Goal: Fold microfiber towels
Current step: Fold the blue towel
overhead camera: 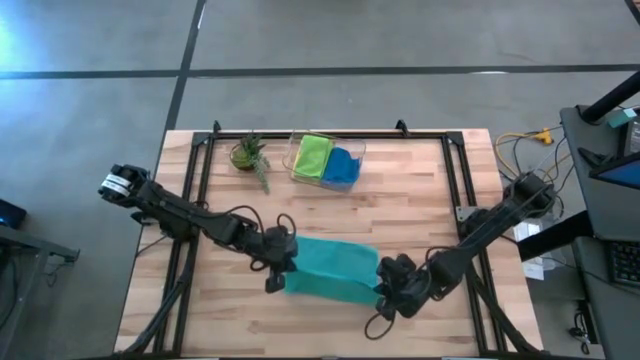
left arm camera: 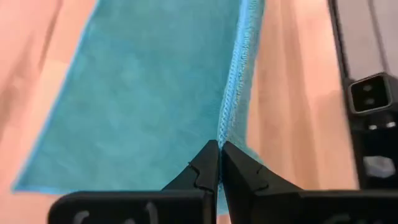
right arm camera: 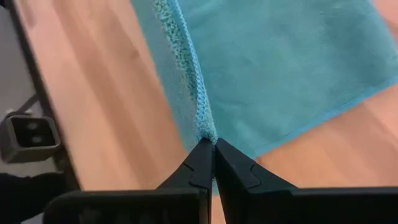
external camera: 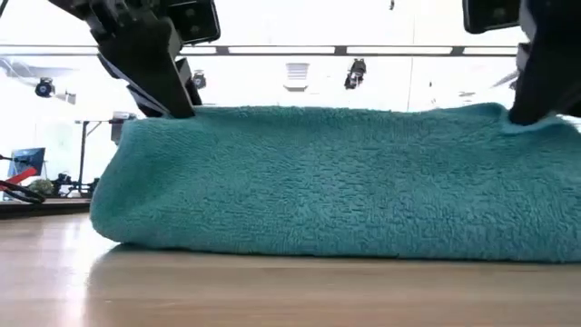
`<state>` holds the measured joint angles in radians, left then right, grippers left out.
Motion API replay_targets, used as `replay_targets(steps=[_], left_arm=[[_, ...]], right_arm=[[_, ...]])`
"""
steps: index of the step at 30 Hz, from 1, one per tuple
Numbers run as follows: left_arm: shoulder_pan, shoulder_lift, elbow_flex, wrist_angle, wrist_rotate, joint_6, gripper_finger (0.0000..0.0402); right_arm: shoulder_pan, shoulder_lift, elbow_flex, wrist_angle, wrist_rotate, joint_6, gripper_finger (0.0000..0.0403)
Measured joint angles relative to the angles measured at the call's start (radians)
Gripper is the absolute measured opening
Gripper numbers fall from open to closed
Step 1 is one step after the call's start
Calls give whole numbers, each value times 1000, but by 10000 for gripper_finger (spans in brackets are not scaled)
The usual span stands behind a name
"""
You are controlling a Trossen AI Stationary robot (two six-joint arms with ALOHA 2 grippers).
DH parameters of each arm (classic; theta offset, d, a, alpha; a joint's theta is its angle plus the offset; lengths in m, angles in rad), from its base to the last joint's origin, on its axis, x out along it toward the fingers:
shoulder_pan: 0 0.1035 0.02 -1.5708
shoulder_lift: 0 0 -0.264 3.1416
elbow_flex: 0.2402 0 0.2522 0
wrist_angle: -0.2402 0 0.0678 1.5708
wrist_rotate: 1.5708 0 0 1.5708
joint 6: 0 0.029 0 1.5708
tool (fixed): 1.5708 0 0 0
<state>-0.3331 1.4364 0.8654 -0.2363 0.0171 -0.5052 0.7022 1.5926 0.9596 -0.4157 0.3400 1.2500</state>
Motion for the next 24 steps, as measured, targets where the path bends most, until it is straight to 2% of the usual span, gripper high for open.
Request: replay_targets(steps=[5,13,24], left_arm=[[21,0,-2,-5,-43,80,0],[60,0,-6,-45,-186,172,0],[129,42,-11,-33,-208,232,0]], right_arm=[[-65,-11,-31,-10,-14,-55,8],[-176,-14,-44,-45,-36,-161,8],[-301,-13,-54,-75,-111,-241,9]])
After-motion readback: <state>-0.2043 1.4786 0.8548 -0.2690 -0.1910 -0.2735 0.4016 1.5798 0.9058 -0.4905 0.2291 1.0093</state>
